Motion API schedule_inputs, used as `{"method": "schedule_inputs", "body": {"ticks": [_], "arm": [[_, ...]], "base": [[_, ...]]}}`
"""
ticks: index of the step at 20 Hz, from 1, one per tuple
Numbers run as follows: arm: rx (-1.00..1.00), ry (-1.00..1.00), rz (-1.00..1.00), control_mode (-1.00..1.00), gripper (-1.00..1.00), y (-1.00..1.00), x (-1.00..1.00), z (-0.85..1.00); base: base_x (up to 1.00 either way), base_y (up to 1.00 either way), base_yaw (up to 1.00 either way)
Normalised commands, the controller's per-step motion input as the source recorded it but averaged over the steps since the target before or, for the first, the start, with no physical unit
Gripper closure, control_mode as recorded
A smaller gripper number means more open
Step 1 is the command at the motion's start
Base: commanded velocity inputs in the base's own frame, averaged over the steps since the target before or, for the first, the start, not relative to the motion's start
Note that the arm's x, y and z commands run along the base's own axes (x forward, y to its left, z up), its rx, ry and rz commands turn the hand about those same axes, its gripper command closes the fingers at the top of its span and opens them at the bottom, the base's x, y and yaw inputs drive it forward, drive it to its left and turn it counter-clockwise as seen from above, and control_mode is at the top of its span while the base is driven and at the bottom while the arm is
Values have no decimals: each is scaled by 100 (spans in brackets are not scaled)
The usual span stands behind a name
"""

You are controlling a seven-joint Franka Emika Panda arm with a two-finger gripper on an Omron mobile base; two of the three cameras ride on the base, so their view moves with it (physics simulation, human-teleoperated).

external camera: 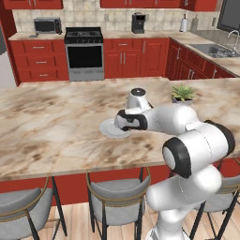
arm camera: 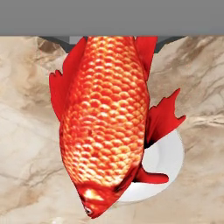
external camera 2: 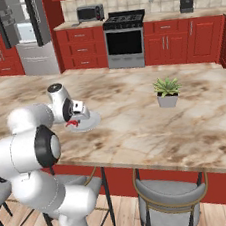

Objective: Take the fish from the fridge and place it on the digital scale on the counter by the fridge. Wait a few seconds for a reading, then move it to the plate on the dining counter.

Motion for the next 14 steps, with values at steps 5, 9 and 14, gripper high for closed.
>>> {"method": "schedule_inputs", "body": {"ticks": [5, 9, 14], "arm": [[0, 0, 3, -100, 100, 7, 44, -27], [0, 0, 4, -100, 100, 11, 44, -31], [0, 0, 3, -100, 100, 7, 46, -27]], "base": [[0, 0, 0], [0, 0, 0], [0, 0, 0]]}}
